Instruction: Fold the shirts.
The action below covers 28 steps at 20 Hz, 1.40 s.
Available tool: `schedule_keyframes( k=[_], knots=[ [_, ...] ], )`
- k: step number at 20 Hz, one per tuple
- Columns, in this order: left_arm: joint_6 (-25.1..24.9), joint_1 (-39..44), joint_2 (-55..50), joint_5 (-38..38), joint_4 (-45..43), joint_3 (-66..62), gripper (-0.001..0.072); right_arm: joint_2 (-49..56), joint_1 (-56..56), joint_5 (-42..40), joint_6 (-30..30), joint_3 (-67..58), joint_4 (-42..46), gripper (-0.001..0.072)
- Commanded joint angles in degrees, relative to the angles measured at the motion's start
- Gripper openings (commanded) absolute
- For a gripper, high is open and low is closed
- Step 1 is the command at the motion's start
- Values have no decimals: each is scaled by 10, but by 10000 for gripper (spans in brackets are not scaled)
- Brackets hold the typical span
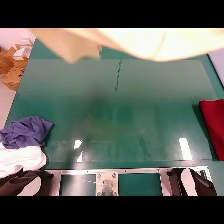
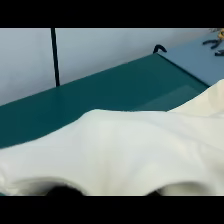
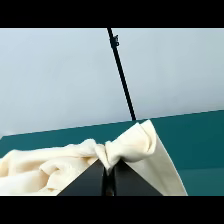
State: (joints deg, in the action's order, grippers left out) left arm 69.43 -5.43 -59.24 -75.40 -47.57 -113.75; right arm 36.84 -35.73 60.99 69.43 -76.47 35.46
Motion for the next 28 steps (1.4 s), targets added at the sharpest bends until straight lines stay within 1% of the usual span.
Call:
schedule_keyframes(
  k=[1, 3, 6, 8, 11, 13, 16, 19, 20, 21, 22, 25, 26, 28],
  knots=[
    [2, -1, 5, -87, 18, 47, 25, -21, 0, 26, 24, 68, 21, 16],
    [1, -1, 5, -122, 26, 135, 25, -21, 19, 31, 24, 158, 21, 16],
    [-15, -1, 5, -114, 27, 308, 25, -17, 53, 17, 23, 326, 21, 16],
    [-30, -1, 0, -67, 27, 430, 25, -6, 67, -33, 23, 436, 21, 16],
    [-69, -1, -23, 51, 41, 605, 25, 49, 77, -109, 8, 540, 17, 17],
    [-98, -1, -53, 108, 58, 664, 26, 107, 77, -128, -27, 549, 6, 16],
    [-100, -1, -110, 113, 58, 670, 26, 193, 77, -142, -40, 522, 6, 16],
    [-99, -1, -151, 112, 58, 669, 26, 267, 76, -129, -44, 483, 8, 19],
    [-100, -1, -154, 113, 58, 670, 25, 276, 74, -113, -54, 469, 15, 76],
    [-99, -1, -154, 113, 58, 668, 26, 276, 65, -90, -54, 449, 28, 209],
    [-99, -1, -154, 112, 58, 663, 26, 274, 48, -59, -54, 425, 41, 307],
    [-100, -1, -154, 96, 57, 659, 26, 262, -19, 33, -49, 375, 46, 314],
    [-100, -1, -154, 95, 57, 659, 26, 259, -40, 47, -44, 373, 47, 314],
    [-101, -1, -154, 97, 56, 659, 26, 260, -70, 38, -14, 387, 57, 314]
  ],
)
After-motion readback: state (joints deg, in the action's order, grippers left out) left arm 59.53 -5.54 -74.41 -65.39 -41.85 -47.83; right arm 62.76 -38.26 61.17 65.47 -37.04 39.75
